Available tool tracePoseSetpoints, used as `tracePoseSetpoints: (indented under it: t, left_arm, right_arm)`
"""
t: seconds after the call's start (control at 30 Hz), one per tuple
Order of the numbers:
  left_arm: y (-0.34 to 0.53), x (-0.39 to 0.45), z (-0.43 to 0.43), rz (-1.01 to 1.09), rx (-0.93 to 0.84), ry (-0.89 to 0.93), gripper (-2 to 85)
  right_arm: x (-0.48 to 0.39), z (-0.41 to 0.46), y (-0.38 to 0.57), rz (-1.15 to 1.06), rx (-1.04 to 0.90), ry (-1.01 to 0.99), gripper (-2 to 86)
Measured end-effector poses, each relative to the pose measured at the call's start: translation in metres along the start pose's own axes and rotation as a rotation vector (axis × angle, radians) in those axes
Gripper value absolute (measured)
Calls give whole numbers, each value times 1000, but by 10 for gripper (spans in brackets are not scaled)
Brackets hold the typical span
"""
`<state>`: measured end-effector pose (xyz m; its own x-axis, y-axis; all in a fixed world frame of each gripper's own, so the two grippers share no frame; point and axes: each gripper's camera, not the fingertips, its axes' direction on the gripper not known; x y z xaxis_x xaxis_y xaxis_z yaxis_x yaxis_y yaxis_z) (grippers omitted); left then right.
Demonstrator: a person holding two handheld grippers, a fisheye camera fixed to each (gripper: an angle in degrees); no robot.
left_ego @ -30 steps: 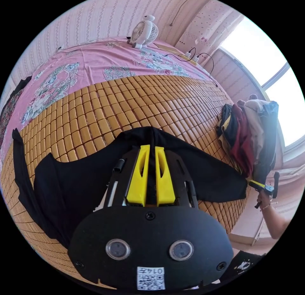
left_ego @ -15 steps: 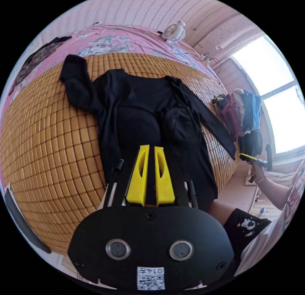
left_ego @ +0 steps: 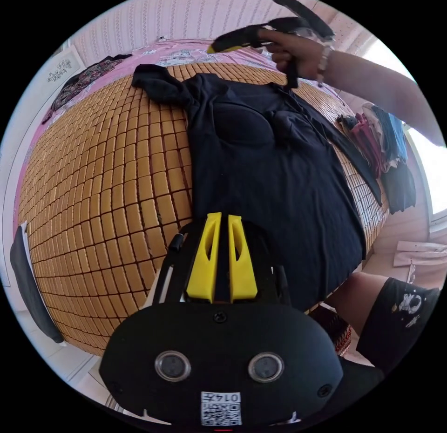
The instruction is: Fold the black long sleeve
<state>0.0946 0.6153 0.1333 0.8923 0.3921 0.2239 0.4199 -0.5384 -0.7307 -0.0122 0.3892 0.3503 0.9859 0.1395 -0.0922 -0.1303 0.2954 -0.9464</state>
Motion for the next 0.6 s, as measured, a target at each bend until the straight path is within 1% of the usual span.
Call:
tracePoseSetpoints:
  t: [0.07, 0.13, 0.2, 0.23, 0.3, 0.33, 0.4, 0.43, 0.47, 0.5, 0.57, 0.6]
  left_arm:
    - [12, -8, 4, -25, 2, 13, 16]
    - [21, -13, 6, -20, 7, 22, 16]
    - [32, -22, 9, -39, 25, 53, 18]
    - [40, -30, 11, -79, 30, 89, 21]
    - [52, -46, 11, -154, 43, 155, 29]
    - [62, -57, 9, -196, 68, 183, 30]
    - [78, -74, 2, -250, 121, 200, 29]
    - [90, -86, -4, -268, 159, 194, 26]
    - [102, -99, -11, -292, 188, 171, 23]
    - [108, -107, -14, -308, 201, 161, 22]
    - [136, -144, -31, -392, 253, 137, 22]
    - [142, -153, -35, -411, 260, 131, 22]
  right_arm:
    - [-21, 47, -60, 7, -31, -33, 65]
    - [-32, 84, -95, 56, -85, -26, 69]
    - [-37, 117, -121, 125, -154, 20, 73]
    - [-38, 136, -134, 166, -211, 74, 69]
    - [-38, 160, -146, 200, -319, 131, 43]
    - [-42, 159, -152, 169, -294, 95, 10]
    - [-52, 157, -161, 95, -331, 1, -1]
    - [-63, 148, -163, 34, -341, -115, -4]
    - [-81, 125, -161, -72, -289, -211, -6]
    - [-92, 111, -158, -142, -254, -250, -6]
    - [-133, 54, -135, -423, -166, -412, -5]
    - [-140, 44, -127, -471, -165, -434, -3]
